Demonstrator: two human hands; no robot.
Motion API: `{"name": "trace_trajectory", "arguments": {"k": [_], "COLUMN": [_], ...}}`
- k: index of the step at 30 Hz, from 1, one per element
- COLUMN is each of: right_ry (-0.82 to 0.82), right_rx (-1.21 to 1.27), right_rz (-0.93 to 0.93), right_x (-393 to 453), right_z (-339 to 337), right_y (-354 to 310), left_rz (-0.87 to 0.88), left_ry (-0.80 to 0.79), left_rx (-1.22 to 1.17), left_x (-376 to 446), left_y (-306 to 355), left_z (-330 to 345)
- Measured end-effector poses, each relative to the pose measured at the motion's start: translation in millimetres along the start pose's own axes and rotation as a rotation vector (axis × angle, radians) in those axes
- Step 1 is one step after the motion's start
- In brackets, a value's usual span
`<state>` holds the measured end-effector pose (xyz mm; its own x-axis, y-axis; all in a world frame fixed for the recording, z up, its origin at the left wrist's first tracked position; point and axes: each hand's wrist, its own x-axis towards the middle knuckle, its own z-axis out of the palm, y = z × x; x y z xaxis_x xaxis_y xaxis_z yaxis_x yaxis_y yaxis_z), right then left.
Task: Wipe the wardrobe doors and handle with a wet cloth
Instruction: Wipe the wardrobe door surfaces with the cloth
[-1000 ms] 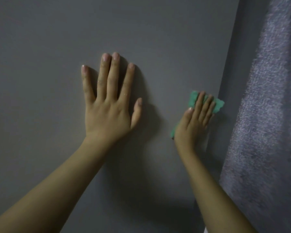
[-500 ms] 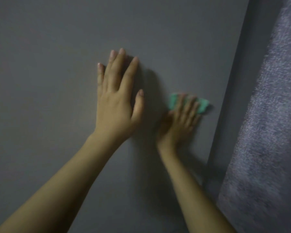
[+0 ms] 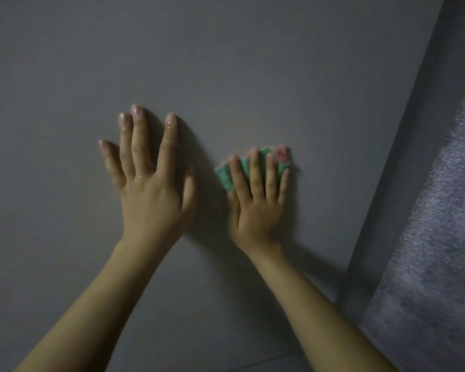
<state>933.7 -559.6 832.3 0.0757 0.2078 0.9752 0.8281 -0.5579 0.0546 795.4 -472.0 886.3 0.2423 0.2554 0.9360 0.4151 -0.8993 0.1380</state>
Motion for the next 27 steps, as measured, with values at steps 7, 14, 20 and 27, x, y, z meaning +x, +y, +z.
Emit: {"name": "trace_trajectory", "arguments": {"k": [7,14,20,27], "right_ry": [0.144,-0.08,0.119,-0.065], "right_rx": [-0.148,-0.013,-0.162,-0.009], "right_rz": [0.37,-0.375,0.285,-0.321], "right_x": [37,11,49,-8], "right_z": [-11,-7,-14,2], "right_y": [68,2,71,-8], "left_rz": [0.045,0.057,0.056,0.001], "left_ry": [-0.005,-0.006,0.019,0.008], "left_rx": [0.023,0.02,0.009,-0.006], "left_x": [-2,-3,-4,-4], "left_y": [-12,-17,-16,-6], "left_z": [-3,-4,-8,2]}}
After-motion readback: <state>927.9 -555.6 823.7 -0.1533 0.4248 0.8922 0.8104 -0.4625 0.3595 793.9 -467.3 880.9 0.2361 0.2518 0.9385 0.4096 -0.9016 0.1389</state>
